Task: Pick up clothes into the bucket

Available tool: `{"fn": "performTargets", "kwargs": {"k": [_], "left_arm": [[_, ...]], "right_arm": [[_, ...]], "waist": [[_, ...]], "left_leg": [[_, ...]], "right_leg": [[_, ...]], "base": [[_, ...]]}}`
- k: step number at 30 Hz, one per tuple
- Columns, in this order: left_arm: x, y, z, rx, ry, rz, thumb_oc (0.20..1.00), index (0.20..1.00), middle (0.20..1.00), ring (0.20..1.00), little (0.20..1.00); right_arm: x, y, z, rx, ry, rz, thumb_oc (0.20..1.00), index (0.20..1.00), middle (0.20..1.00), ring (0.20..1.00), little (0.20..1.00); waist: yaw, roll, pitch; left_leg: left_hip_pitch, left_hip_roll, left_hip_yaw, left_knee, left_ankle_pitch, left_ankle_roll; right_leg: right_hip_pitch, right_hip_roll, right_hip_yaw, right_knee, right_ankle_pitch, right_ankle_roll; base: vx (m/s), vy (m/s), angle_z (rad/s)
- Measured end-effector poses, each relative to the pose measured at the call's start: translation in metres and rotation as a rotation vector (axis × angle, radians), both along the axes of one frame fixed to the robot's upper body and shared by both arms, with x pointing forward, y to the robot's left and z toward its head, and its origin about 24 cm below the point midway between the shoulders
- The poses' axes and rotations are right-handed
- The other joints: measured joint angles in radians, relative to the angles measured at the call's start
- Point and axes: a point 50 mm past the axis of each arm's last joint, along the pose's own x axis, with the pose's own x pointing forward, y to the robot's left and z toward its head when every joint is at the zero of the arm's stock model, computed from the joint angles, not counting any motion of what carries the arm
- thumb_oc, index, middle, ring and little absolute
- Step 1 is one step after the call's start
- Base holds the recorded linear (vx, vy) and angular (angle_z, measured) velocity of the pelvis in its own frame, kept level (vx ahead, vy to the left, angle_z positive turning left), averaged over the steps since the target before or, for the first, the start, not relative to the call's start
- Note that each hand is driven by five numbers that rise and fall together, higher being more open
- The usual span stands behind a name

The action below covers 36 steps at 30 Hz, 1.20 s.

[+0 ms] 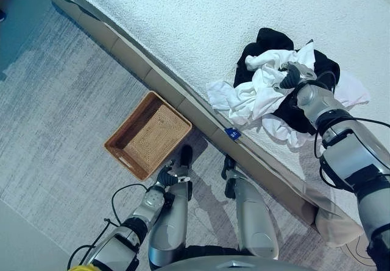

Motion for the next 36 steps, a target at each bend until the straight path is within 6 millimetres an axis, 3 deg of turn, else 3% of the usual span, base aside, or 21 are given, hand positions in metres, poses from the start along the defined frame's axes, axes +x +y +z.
{"fn": "performTargets", "kwargs": {"k": [9,14,19,23,27,32,36], "left_arm": [[0.001,0.001,0.001,0.005,-0.002,0.007,1.000,1.000,1.000,1.000,1.000],[-0.003,0.010,-0.004,0.033,0.023,0.036,1.000,1.000,1.000,1.000,1.000],[-0.003,0.023,-0.003,0.054,0.019,0.067,1.000,1.000,1.000,1.000,1.000],[-0.004,0.034,-0.002,0.068,0.019,0.093,1.000,1.000,1.000,1.000,1.000],[0.003,0.035,0.006,0.051,-0.029,0.104,1.000,1.000,1.000,1.000,1.000],[0.007,0.030,0.018,0.008,-0.103,0.080,1.000,1.000,1.000,1.000,1.000],[0.023,0.017,0.050,-0.093,-0.243,0.029,1.000,1.000,1.000,1.000,1.000]], "right_arm": [[0.002,0.005,0.010,-0.001,-0.063,0.009,0.200,0.200,0.200,0.200,0.200],[0.004,0.001,0.033,0.083,-0.179,-0.023,0.200,0.200,0.200,0.200,0.200],[0.001,-0.007,0.086,0.196,-0.401,-0.037,0.200,0.200,0.200,0.200,0.200],[-0.001,-0.008,0.112,0.273,-0.500,-0.040,0.200,0.200,0.200,0.200,0.200],[-0.008,-0.007,0.142,0.293,-0.617,-0.008,0.200,0.200,0.200,0.200,0.200],[-0.012,-0.004,0.153,0.314,-0.678,0.023,0.200,0.200,0.200,0.200,0.200],[-0.015,0.006,0.159,0.317,-0.709,0.078,0.200,0.200,0.200,0.200,0.200]], "waist": [[-0.002,-0.008,-0.001],[-0.004,-0.028,0.001],[-0.013,-0.040,-0.005],[-0.025,-0.040,-0.012],[-0.024,-0.038,-0.041],[-0.039,-0.034,-0.106],[-0.059,-0.017,-0.175]], "left_leg": [[0.001,0.004,0.002,-0.012,0.015,0.001],[0.066,0.007,0.020,-0.033,0.022,0.002],[0.107,0.009,0.028,-0.055,0.029,0.004],[0.168,0.009,0.033,-0.068,0.033,0.005],[0.232,0.010,0.056,-0.096,0.033,0.005],[0.278,0.011,0.064,-0.113,0.033,0.005],[0.333,0.016,0.076,-0.138,0.030,0.002]], "right_leg": [[0.009,0.007,0.001,-0.033,0.026,0.003],[0.075,0.010,0.007,-0.067,0.039,0.005],[0.119,0.015,0.015,-0.104,0.052,0.017],[0.174,0.015,0.015,-0.108,0.055,0.017],[0.220,0.017,0.034,-0.121,0.054,0.018],[0.262,0.019,0.040,-0.138,0.053,0.019],[0.314,0.024,0.046,-0.164,0.053,0.020]], "base": [[0.00,0.000,0.00],[0.01,-0.003,-0.05],[0.03,0.001,-0.04],[0.06,0.014,-0.04],[0.07,0.016,-0.14],[0.06,0.006,-0.06],[0.05,0.007,-0.06]]}}
